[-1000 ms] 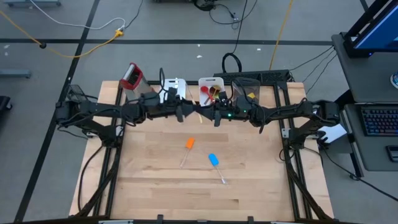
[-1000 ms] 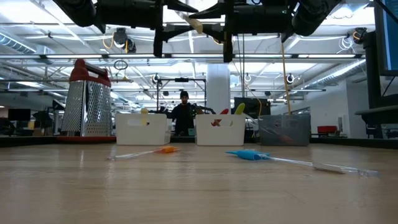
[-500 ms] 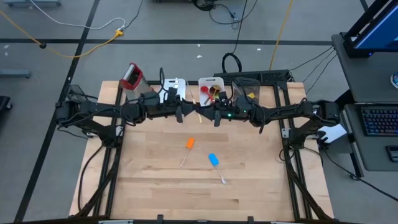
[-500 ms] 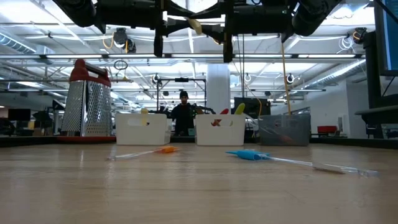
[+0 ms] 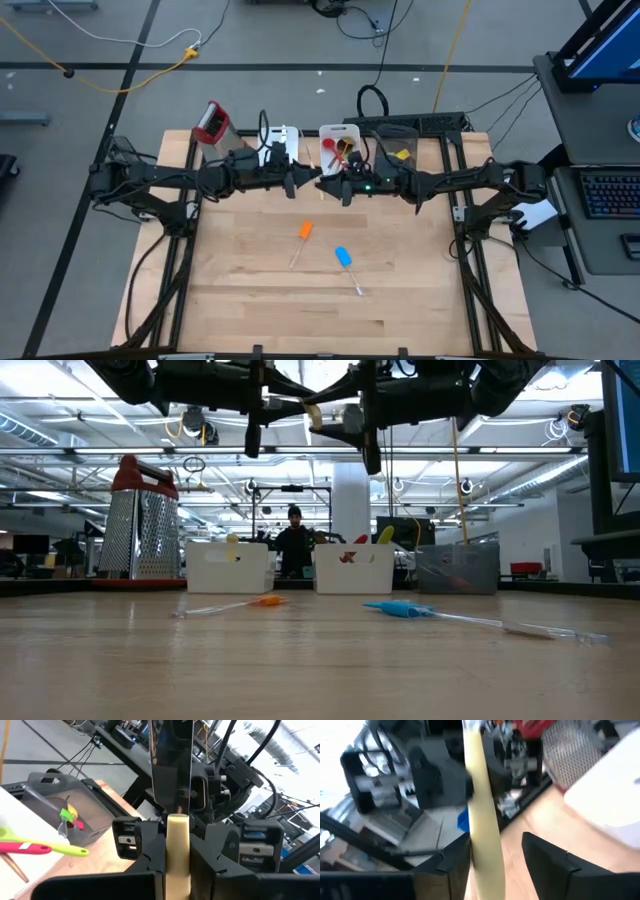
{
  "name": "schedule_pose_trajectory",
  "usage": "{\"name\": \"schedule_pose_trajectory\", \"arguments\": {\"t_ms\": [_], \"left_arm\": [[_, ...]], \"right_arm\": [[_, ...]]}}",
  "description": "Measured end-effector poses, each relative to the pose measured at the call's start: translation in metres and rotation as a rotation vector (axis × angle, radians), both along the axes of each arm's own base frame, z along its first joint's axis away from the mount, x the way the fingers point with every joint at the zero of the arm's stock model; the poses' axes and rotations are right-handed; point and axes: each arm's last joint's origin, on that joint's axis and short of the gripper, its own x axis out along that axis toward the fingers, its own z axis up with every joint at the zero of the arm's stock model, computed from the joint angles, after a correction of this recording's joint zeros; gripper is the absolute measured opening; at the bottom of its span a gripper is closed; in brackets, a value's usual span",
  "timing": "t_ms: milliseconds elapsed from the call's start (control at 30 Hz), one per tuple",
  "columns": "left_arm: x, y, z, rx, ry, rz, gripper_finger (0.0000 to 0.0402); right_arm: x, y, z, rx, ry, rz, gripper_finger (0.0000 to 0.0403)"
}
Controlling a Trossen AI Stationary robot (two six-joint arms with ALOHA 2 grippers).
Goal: Pick & Place Kitchen Items
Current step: Put the yellow knife into the left white bin
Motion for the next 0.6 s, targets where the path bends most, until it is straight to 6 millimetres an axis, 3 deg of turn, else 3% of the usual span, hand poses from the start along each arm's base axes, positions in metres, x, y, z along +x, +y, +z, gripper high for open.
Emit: {"name": "schedule_pose_trajectory", "arguments": {"t_ms": [333,600], "left_arm": [[-0.020,0.013,0.004,-0.043,0.108,0.067,0.0041],[-0.053,0.018,-0.003,-0.256,0.331,0.226,0.0041]], "right_arm": [[-0.004,-0.001,-0.015,0.035,0.141,0.213,0.0191],[-0.005,-0.002,-0.018,0.041,0.172,0.249,0.0183]]}}
